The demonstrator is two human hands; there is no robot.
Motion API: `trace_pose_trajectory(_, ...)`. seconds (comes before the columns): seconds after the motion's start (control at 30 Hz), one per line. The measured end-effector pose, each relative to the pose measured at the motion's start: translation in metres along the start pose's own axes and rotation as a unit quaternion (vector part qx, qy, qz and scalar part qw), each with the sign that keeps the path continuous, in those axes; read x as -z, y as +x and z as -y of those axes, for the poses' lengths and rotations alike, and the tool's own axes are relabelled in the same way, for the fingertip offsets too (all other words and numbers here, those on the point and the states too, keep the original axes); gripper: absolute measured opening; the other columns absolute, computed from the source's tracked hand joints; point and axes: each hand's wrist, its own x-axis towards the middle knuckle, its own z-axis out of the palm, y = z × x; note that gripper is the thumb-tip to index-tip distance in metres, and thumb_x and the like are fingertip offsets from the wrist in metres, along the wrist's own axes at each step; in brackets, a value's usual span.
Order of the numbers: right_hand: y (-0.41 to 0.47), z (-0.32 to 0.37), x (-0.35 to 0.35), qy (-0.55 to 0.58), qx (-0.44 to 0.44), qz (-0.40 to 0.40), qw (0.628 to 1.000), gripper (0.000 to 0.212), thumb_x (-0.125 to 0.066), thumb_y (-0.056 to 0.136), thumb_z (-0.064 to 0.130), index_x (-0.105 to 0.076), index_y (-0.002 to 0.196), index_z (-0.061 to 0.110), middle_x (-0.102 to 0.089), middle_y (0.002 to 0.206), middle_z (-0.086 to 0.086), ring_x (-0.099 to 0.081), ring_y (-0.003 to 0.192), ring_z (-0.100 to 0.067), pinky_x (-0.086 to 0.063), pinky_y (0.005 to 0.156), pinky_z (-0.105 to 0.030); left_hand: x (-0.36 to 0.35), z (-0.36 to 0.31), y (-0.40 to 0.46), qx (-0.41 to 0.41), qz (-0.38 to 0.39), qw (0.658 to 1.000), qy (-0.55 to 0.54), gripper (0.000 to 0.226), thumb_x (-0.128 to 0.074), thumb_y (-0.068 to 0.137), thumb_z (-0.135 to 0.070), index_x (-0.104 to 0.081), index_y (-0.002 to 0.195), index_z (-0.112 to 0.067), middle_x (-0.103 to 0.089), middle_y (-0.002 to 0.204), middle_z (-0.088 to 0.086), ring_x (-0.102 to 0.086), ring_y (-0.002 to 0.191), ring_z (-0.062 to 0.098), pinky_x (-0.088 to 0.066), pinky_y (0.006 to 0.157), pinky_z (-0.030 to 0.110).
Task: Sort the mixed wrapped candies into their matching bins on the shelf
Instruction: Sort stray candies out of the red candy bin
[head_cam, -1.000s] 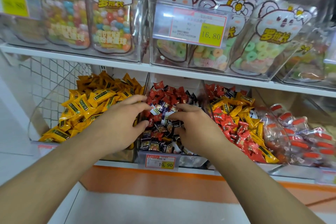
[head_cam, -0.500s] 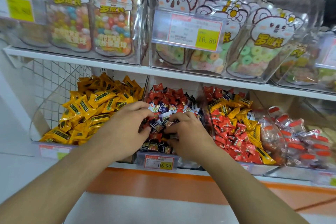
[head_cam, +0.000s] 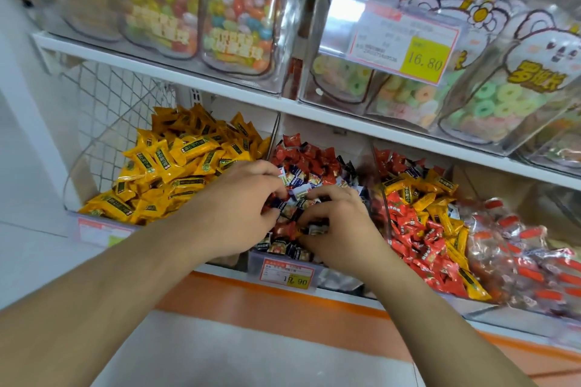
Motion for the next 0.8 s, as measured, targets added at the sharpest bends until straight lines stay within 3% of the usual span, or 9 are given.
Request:
trace_pose_trajectory(0.13,-0.008,0.005,0.013,0.076,0.012,-0.037,0.996,0.013,-0.085,0.08,0.031,-0.076,0.09,0.034,-0.053,0.132,0.017,-0.037,0.128,-0.01,-0.03,0.109,-0.033,0.003,-0.001,-0.003,-0.017,-0.027,0.999,0.001,0.027,-0.061,0.1,-0.033,-0.066,0.126,-0.035,-0.038,0.15,-0.02,-0.027,0.142,0.007,-0.026,0.117,0.027)
trace_pose_trajectory(0.2,-0.013,0.008,0.021,0.118,0.004,-0.06,0.991,0.016,-0.085,0.081,0.028,-0.074,0.09,0.035,-0.058,0.122,0.02,-0.046,0.121,-0.006,-0.036,0.105,-0.028,0.005,-0.003,-0.003,-0.034,-0.042,0.999,0.001,0.027,-0.063,0.099,-0.032,-0.066,0.125,-0.038,-0.041,0.147,-0.021,-0.028,0.14,0.006,-0.025,0.115,0.025)
trace_pose_trajectory(0.33,-0.018,0.021,0.041,0.329,-0.052,-0.066,0.941,0.014,-0.081,0.087,0.016,-0.072,0.092,0.026,-0.07,0.087,0.003,-0.067,0.081,-0.011,-0.056,0.072,-0.022,0.008,-0.012,-0.006,-0.04,-0.047,0.997,-0.053,0.042,-0.071,0.092,-0.047,-0.059,0.132,-0.044,-0.047,0.136,-0.031,-0.041,0.124,-0.007,-0.03,0.098,0.013)
trace_pose_trajectory(0.4,-0.019,0.029,0.046,0.403,-0.066,-0.061,0.911,0.013,-0.08,0.088,0.011,-0.072,0.096,0.017,-0.074,0.085,-0.002,-0.071,0.078,-0.015,-0.058,0.072,-0.023,0.01,-0.016,-0.01,-0.021,-0.049,0.993,-0.101,0.047,-0.074,0.088,-0.053,-0.057,0.131,-0.047,-0.051,0.122,-0.037,-0.045,0.111,-0.014,-0.033,0.086,0.008)
trace_pose_trajectory(0.5,-0.019,0.037,0.047,0.47,-0.053,-0.028,0.881,0.014,-0.077,0.09,0.007,-0.072,0.103,0.01,-0.077,0.094,-0.007,-0.076,0.087,-0.022,-0.061,0.079,-0.03,0.019,-0.02,-0.013,-0.011,-0.068,0.983,-0.168,0.029,-0.077,0.087,-0.046,-0.066,0.114,-0.044,-0.065,0.102,-0.035,-0.058,0.1,-0.016,-0.045,0.085,0.009)
trace_pose_trajectory(0.6,-0.017,0.039,0.046,0.488,-0.051,-0.021,0.871,0.016,-0.074,0.092,0.007,-0.073,0.107,0.011,-0.078,0.1,-0.008,-0.076,0.095,-0.024,-0.061,0.087,-0.035,0.036,-0.012,-0.015,0.007,-0.104,0.984,-0.145,0.018,-0.078,0.088,-0.038,-0.071,0.105,-0.04,-0.069,0.092,-0.025,-0.063,0.092,-0.01,-0.053,0.08,0.012)
trace_pose_trajectory(0.67,-0.015,0.036,0.041,0.446,-0.069,-0.047,0.891,0.011,-0.073,0.094,0.01,-0.074,0.103,0.016,-0.078,0.095,-0.005,-0.075,0.091,-0.02,-0.06,0.085,-0.033,0.048,0.002,-0.016,0.045,-0.153,0.982,-0.102,0.016,-0.077,0.088,-0.036,-0.072,0.103,-0.039,-0.068,0.089,-0.023,-0.063,0.088,-0.006,-0.053,0.076,0.015)
trace_pose_trajectory(0.73,-0.013,0.033,0.033,0.376,-0.073,-0.074,0.921,0.01,-0.073,0.094,0.011,-0.074,0.096,0.02,-0.075,0.089,-0.001,-0.072,0.084,-0.014,-0.059,0.08,-0.027,0.056,0.018,-0.017,0.102,-0.176,0.978,-0.044,0.023,-0.075,0.089,-0.038,-0.07,0.112,-0.037,-0.067,0.102,-0.02,-0.063,0.098,0.001,-0.057,0.081,0.028)
trace_pose_trajectory(0.8,-0.013,0.032,0.027,0.347,-0.062,-0.083,0.932,0.014,-0.07,0.094,0.002,-0.074,0.094,0.015,-0.073,0.089,-0.006,-0.067,0.08,-0.01,-0.059,0.079,-0.023,0.057,0.027,-0.018,0.147,-0.147,0.978,0.035,0.044,-0.072,0.091,-0.042,-0.062,0.133,-0.034,-0.062,0.127,-0.01,-0.059,0.119,0.017,-0.054,0.092,0.04)
